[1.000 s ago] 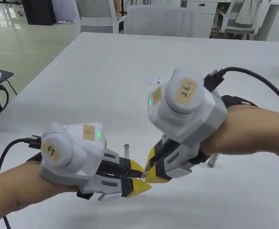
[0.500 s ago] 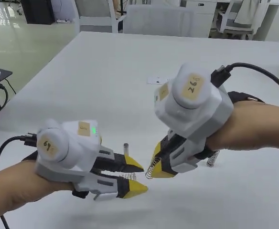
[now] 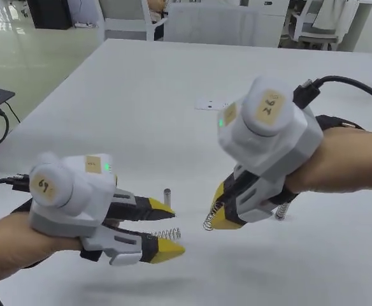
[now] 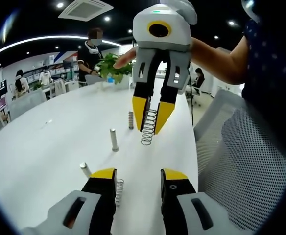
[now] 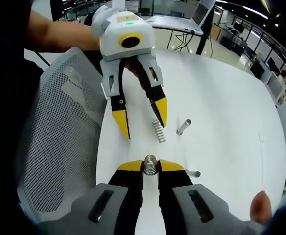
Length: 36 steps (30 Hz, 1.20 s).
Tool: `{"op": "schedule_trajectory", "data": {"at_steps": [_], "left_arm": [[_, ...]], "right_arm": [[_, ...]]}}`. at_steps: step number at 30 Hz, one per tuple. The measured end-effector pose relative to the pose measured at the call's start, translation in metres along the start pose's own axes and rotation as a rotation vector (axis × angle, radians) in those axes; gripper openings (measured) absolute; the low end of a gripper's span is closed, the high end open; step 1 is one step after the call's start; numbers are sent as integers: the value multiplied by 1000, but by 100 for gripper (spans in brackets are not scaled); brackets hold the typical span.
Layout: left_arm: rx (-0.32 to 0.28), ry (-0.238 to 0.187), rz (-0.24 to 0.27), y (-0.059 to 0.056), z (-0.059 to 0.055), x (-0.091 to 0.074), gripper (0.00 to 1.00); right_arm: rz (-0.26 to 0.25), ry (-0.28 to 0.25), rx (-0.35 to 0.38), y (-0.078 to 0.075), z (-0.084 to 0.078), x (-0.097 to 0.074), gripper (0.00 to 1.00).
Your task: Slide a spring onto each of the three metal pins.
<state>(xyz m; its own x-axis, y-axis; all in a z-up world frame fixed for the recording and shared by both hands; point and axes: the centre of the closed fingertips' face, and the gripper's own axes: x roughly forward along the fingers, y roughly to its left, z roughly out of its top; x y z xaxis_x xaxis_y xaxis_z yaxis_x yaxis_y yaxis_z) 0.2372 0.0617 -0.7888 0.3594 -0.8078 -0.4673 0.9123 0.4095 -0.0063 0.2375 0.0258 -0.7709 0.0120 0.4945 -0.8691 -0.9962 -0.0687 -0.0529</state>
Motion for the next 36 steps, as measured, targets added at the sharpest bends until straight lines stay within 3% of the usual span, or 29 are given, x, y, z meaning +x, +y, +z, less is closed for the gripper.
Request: {"op": "schedule_trajectory", "data": {"at_steps": [19,25,36], "left_arm": [[-74,-20,86,10,-14,-20,41],[-90,-22,103,10,-18,-24,44],[-100,-26,112,5,-21,-25,47]], "right_arm": [[-39,24,43,-15,-24,-18,9],[-66,46,55,-28,-34,-28,9],[-89,102,28,-48,-38,-40,9]]}}
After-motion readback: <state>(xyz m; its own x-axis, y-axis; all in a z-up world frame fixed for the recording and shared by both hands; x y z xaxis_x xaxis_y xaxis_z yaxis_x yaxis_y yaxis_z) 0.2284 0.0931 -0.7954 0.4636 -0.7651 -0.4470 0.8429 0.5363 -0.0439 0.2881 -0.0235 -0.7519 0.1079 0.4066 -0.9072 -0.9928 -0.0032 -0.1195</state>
